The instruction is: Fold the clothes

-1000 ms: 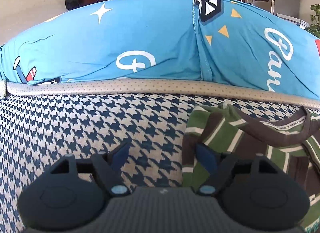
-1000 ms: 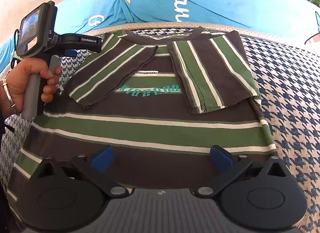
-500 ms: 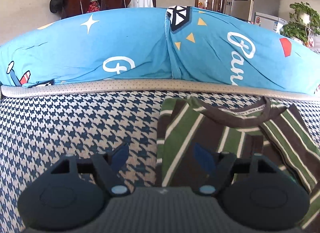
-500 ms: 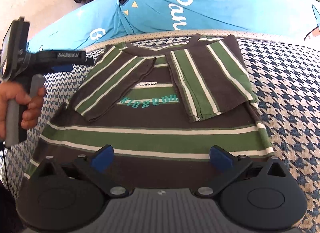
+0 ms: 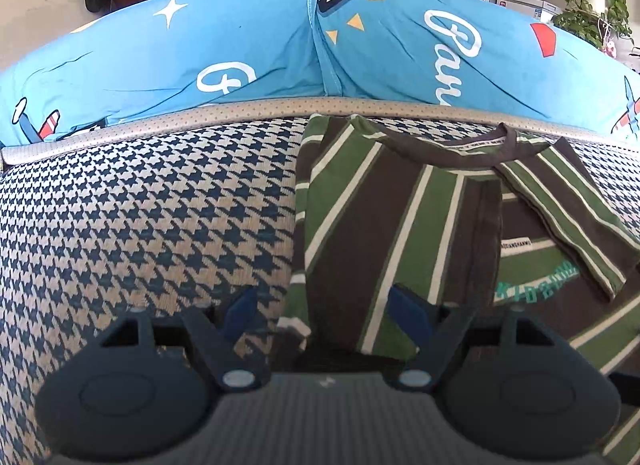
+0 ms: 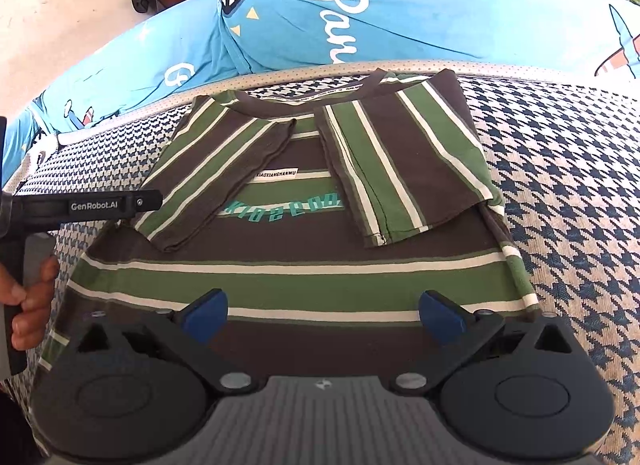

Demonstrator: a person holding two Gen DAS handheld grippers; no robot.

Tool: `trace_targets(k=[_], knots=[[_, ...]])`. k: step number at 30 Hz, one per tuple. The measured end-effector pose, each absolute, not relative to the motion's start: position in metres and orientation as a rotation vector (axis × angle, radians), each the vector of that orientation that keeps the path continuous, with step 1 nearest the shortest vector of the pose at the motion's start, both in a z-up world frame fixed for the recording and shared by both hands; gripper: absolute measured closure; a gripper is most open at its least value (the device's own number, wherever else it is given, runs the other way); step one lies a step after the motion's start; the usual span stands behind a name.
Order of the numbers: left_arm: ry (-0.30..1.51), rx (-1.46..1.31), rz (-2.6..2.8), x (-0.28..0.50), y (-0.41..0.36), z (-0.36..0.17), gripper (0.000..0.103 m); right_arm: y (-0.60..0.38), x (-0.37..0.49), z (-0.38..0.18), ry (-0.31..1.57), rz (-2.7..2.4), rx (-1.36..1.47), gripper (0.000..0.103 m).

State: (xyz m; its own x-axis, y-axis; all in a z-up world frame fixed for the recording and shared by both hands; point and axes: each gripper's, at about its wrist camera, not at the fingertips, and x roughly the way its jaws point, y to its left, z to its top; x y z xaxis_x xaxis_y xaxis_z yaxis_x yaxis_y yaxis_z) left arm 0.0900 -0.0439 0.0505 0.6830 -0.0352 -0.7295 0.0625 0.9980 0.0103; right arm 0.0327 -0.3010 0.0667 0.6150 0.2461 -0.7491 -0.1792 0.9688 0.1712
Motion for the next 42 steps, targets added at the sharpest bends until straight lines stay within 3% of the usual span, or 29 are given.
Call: trace_targets(k=[11, 42], knots=[[0.817, 0.047, 0.019, 0.092, -0.023, 0.043, 0.016, -0.299, 0.034, 0.063, 0.878, 0.235, 0.052, 0.000], [0.839, 0.007, -0.051, 0.005, -0.065, 0.058, 0.017, -0.283, 0.029, 0.058, 0.870, 0.180, -0.066, 0.000]])
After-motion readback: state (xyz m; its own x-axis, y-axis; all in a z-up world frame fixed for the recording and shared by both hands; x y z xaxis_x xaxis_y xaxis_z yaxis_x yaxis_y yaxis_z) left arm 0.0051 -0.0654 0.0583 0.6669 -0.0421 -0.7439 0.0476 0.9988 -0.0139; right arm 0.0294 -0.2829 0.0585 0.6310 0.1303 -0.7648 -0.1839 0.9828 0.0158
